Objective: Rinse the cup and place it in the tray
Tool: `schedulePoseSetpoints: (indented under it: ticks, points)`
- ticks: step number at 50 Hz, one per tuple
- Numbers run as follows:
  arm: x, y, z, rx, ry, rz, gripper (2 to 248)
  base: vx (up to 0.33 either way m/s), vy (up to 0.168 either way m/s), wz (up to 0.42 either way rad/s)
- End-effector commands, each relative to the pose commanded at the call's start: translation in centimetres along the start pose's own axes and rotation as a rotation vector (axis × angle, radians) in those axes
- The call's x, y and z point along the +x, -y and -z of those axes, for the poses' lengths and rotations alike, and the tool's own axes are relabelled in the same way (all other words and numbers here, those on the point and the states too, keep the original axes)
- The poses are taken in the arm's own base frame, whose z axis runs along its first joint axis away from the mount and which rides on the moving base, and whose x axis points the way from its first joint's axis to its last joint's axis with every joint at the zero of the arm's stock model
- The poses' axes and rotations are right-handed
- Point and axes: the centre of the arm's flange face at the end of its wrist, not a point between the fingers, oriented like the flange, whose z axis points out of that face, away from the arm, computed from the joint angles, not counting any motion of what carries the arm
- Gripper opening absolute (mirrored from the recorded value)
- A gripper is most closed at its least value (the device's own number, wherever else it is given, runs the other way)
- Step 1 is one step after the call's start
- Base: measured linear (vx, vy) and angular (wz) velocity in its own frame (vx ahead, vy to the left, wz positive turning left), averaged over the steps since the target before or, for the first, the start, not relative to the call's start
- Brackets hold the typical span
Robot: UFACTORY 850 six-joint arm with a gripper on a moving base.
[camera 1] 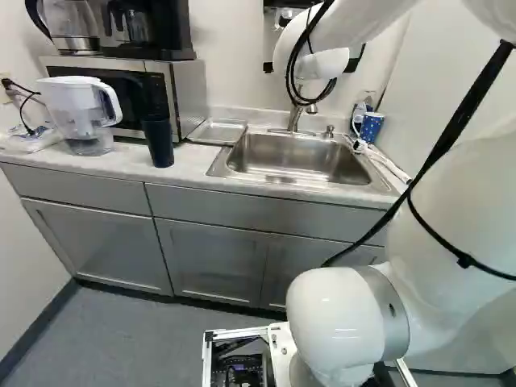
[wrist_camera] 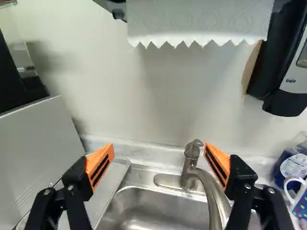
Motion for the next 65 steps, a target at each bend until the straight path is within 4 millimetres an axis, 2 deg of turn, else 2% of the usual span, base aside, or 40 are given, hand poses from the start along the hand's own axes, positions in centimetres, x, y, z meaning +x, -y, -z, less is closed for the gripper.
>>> schedulePoseSetpoints:
  ticks: [31,65]
  points:
    - [-0.3,-0.9,-6.2,-0.022,0.134,-0.029,247,0.0,0.0,0.0]
    - [-0.9,-0.9,-12.3,-0.026,0.267,-0.062,247,0.0,0.0,0.0]
